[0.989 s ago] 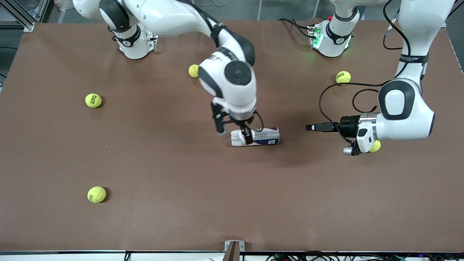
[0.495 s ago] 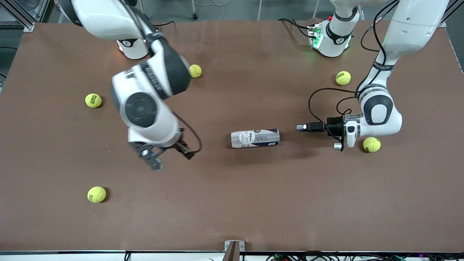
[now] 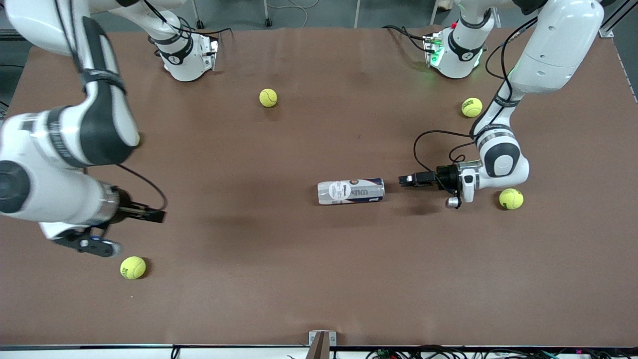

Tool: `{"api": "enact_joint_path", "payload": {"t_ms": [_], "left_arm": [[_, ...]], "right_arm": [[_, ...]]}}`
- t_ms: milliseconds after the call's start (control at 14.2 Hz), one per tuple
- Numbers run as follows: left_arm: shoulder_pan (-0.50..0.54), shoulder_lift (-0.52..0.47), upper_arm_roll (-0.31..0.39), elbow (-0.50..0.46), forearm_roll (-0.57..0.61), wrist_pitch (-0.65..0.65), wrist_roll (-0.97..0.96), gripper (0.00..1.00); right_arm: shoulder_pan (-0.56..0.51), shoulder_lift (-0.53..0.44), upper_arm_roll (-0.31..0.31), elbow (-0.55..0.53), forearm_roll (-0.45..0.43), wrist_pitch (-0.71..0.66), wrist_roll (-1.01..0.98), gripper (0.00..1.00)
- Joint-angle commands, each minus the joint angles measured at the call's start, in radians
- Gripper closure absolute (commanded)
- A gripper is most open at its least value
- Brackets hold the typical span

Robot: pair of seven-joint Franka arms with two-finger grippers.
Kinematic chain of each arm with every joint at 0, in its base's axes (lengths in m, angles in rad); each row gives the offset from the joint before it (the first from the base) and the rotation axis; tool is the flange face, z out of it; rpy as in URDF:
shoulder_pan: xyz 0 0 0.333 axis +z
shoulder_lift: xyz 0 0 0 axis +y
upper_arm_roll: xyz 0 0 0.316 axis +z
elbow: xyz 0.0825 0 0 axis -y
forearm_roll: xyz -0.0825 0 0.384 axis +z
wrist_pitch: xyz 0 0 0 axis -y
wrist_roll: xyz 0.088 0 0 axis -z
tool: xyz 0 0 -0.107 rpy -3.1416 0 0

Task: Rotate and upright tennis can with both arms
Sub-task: 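Open the right gripper and withdraw while the left gripper holds the can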

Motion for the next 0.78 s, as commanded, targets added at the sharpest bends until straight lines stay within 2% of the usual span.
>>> {"api": "enact_joint_path", "payload": {"t_ms": [0, 141, 353, 565, 707], "left_arm": [[-0.051, 0.027, 0.000, 0.057, -0.060, 0.037, 0.010, 0.00], [-0.076, 0.036, 0.000, 0.070, -0.092, 0.052, 0.010, 0.00], [-0.098, 0.050, 0.000, 0.102, -0.120, 0.069, 0.004, 0.00], [-0.121, 0.057, -0.002, 0.106, -0.152, 0.098, 0.004, 0.02], [-0.153, 0.060, -0.002, 0.111, -0.181, 0.112, 0.004, 0.09]], "right_arm": [[-0.106, -0.097, 0.021, -0.098, -0.022, 0.012, -0.226, 0.00], [-0.175, -0.118, 0.023, -0.098, -0.024, -0.020, -0.303, 0.00], [-0.218, -0.143, 0.023, -0.095, -0.024, -0.042, -0.319, 0.00], [-0.229, -0.134, 0.024, -0.070, -0.027, -0.062, -0.315, 0.00], [-0.224, -0.137, 0.024, -0.063, -0.027, -0.064, -0.315, 0.00]]}}
